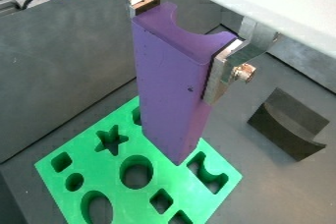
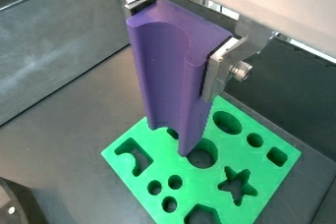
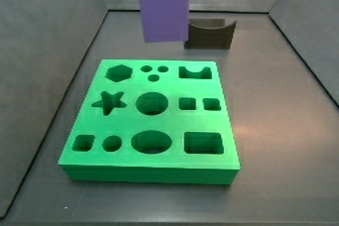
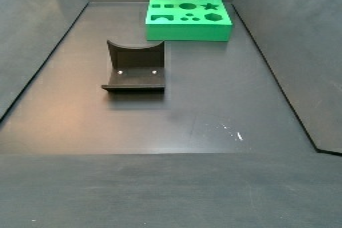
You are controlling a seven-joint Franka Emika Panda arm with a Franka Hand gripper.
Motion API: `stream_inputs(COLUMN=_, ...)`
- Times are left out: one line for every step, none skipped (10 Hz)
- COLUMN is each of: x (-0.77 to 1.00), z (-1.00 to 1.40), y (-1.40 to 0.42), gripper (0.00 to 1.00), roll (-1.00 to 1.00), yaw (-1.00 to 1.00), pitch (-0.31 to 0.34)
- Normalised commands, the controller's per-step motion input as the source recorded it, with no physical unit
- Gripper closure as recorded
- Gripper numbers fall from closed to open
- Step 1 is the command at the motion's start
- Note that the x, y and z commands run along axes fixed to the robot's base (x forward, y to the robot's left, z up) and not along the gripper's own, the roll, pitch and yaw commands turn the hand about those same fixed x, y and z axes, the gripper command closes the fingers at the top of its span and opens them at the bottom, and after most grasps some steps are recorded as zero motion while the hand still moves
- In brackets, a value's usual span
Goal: Insert the arch object.
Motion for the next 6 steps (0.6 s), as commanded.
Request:
stream_inputs(x=0.23, z=-0.55, y=0.00, gripper=1.00, roll=0.08, yaw=-0.08, pitch=-0.043)
stream_inputs(x=0.40, z=-0.75, y=0.12, gripper=1.00, roll=0.10, yaw=-0.07, pitch=-0.053)
stream_inputs(x=0.55, z=-0.86, y=0.21, gripper=1.00, roll=0.11, yaw=-0.02, pitch=-0.054)
stream_inputs(x=0.51, z=-0.88, y=0.26, gripper=1.00, roll=0.12, yaw=-0.01, pitch=-0.039)
stream_inputs(x=0.43, z=-0.87, y=0.23, gripper=1.00, roll=0.13, yaw=-0.02, pitch=-0.044)
stream_inputs(x=0.35, z=-0.65, y=0.25, gripper=1.00, roll=0.12, yaw=-0.05, pitch=0.000)
